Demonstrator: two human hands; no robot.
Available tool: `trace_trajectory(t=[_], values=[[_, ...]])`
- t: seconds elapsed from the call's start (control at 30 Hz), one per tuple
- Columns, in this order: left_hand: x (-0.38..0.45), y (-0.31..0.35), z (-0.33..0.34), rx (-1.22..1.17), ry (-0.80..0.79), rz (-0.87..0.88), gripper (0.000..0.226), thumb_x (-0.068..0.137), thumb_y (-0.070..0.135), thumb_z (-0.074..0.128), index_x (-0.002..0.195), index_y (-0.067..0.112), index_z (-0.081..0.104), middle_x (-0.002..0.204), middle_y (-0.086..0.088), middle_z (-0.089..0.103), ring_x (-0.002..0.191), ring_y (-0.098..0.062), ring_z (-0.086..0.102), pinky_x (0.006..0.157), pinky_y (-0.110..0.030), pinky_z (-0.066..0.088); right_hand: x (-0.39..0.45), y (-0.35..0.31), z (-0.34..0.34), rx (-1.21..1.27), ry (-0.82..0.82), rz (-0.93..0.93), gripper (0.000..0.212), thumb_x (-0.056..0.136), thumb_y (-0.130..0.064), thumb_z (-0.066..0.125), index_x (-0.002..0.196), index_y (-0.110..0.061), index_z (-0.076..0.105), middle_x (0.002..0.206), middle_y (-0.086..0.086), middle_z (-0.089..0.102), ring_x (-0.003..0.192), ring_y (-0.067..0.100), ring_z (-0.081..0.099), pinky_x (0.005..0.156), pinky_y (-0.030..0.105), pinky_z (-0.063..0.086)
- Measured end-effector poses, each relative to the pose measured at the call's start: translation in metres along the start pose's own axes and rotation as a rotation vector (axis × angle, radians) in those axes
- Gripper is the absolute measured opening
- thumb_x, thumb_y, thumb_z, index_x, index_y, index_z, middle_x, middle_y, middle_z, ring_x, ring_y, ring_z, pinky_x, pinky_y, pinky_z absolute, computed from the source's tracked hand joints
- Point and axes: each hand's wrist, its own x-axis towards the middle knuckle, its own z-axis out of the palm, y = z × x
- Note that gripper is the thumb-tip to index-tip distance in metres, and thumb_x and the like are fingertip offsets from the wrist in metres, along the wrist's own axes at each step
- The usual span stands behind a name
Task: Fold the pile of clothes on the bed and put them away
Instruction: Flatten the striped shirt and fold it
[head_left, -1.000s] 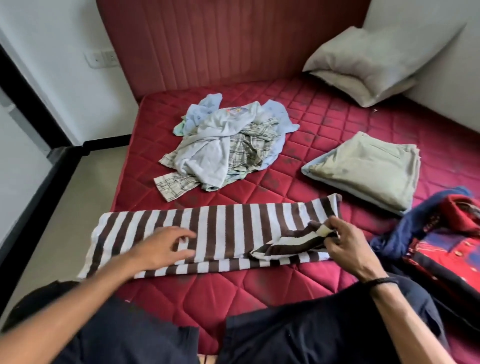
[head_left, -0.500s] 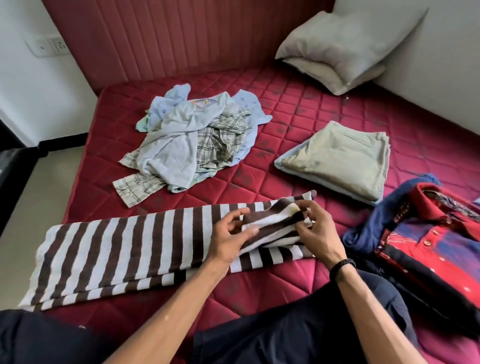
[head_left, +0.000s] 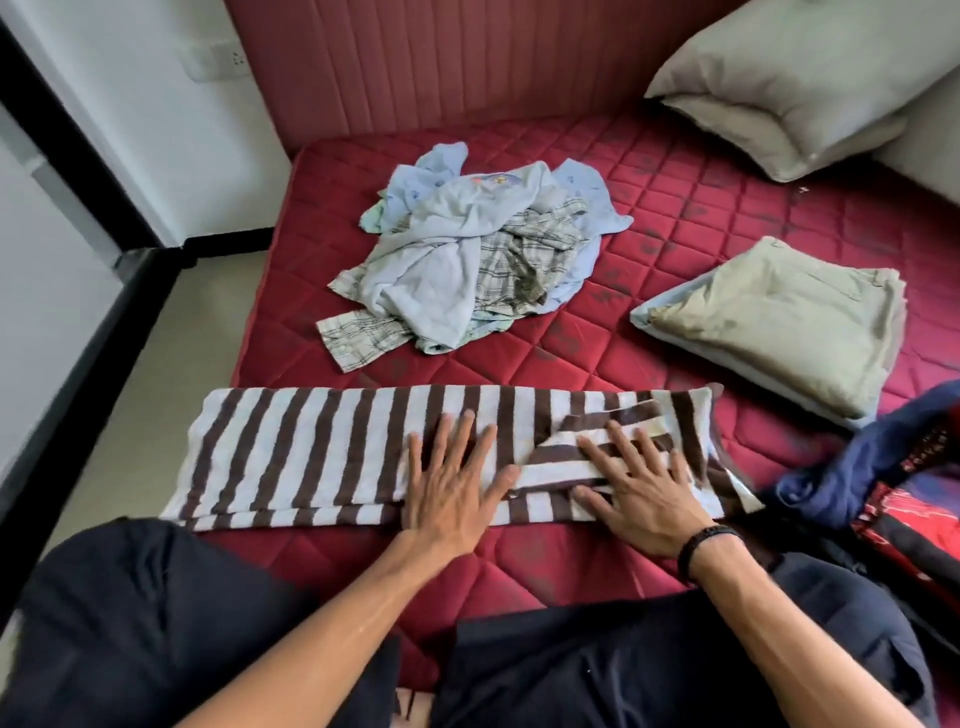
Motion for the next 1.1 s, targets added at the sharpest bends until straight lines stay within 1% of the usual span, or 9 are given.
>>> trace_trajectory(t=[0.1, 0.23, 0.4, 0.53, 0.73, 0.83, 0.97, 1.03, 1.1], values=[[-0.002, -0.074, -0.025, 0.021, -0.139, -0.170, 0.077, 0.096, 0.078, 0.001, 0.162, 0.040, -0.009, 0.170, 0.007, -0.021, 0.156, -0.023, -0.025, 0.122, -0.065, -0.012, 0.000, -0.002, 0.000, -0.046, 0.033, 0.021, 0.085, 0.073, -0.095, -0.002, 0.149, -0.062, -0.023, 0.172, -0.009, -0.018, 0.160, 0.028, -0.010, 0.126, 0.059, 0.002], [-0.012, -0.174, -0.066, -0.093, -0.158, -0.772, 0.096, 0.090, 0.087, 0.012, 0.163, 0.030, -0.008, 0.171, -0.004, -0.018, 0.153, -0.040, -0.026, 0.113, -0.071, -0.019, -0.008, -0.006, 0.012, -0.138, 0.108, 0.017, 0.102, 0.059, -0.100, -0.019, 0.150, -0.053, -0.024, 0.172, -0.003, -0.014, 0.160, 0.030, -0.002, 0.125, 0.057, 0.011], [-0.011, -0.270, -0.059, -0.702, -0.072, -1.305, 0.145, 0.049, 0.097, 0.060, 0.157, 0.007, 0.026, 0.157, -0.022, 0.039, 0.143, -0.042, 0.040, 0.119, -0.054, 0.033, -0.009, -0.021, 0.013, -0.131, 0.398, -0.257, 0.091, 0.087, -0.085, 0.035, 0.154, -0.026, 0.047, 0.164, 0.009, 0.038, 0.151, 0.037, 0.034, 0.116, 0.064, 0.032], [-0.011, -0.259, -0.067, -0.769, 0.084, -1.314, 0.111, 0.056, 0.078, 0.081, 0.139, 0.010, 0.051, 0.141, -0.019, 0.055, 0.129, -0.040, 0.052, 0.110, -0.052, 0.044, -0.006, -0.051, 0.013, -0.101, 0.517, -0.606, 0.066, 0.096, -0.066, 0.055, 0.138, -0.016, 0.064, 0.147, 0.006, 0.057, 0.138, 0.031, 0.052, 0.112, 0.050, 0.044], [-0.015, -0.215, -0.096, -0.457, 0.376, -1.060, 0.041, 0.089, 0.032, 0.075, 0.124, 0.014, 0.063, 0.124, -0.016, 0.068, 0.114, -0.040, 0.063, 0.098, -0.050, 0.051, 0.009, -0.124, 0.009, 0.203, 0.556, -0.569, 0.041, 0.101, -0.056, 0.054, 0.089, -0.021, 0.072, 0.091, -0.008, 0.068, 0.083, 0.014, 0.062, 0.072, 0.038, 0.055], [-0.015, -0.184, -0.108, -0.409, 0.436, -0.553, 0.039, 0.088, 0.038, 0.077, 0.122, 0.021, 0.067, 0.107, -0.007, 0.075, 0.097, -0.030, 0.071, 0.082, -0.038, 0.055, 0.020, -0.180, -0.012, 0.642, 0.400, -0.397, 0.051, 0.101, -0.066, 0.048, 0.084, -0.023, 0.071, 0.078, -0.007, 0.070, 0.073, 0.010, 0.067, 0.069, 0.039, 0.057], [-0.031, -0.127, -0.118, -0.895, 0.141, 0.060, 0.045, 0.087, 0.044, 0.080, 0.128, 0.029, 0.068, 0.095, 0.006, 0.079, 0.085, -0.010, 0.075, 0.081, -0.028, 0.059, 0.064, -0.222, -0.015, 1.446, -0.050, 0.104, 0.079, 0.077, -0.089, 0.058, 0.097, -0.013, 0.070, 0.098, 0.004, 0.076, 0.090, 0.021, 0.072, 0.087, 0.040, 0.054], [-0.026, -0.123, -0.116, -1.063, 0.289, -0.074, 0.039, 0.095, 0.055, 0.063, 0.113, 0.022, 0.074, 0.083, 0.003, 0.079, 0.075, -0.015, 0.076, 0.075, -0.038, 0.062, 0.073, -0.224, -0.010, 1.509, -0.058, 0.256, 0.080, 0.070, -0.089, 0.066, 0.110, -0.021, 0.074, 0.107, 0.000, 0.076, 0.101, 0.017, 0.071, 0.095, 0.039, 0.054], [-0.015, -0.142, -0.110, -1.200, 0.461, -0.393, 0.058, 0.100, 0.064, 0.040, 0.100, 0.018, 0.076, 0.075, -0.002, 0.077, 0.064, -0.021, 0.075, 0.068, -0.040, 0.060, 0.078, -0.223, -0.007, 1.436, 0.013, 0.328, 0.068, 0.069, -0.072, 0.082, 0.097, -0.011, 0.075, 0.095, 0.004, 0.078, 0.089, 0.022, 0.073, 0.085, 0.039, 0.059]])
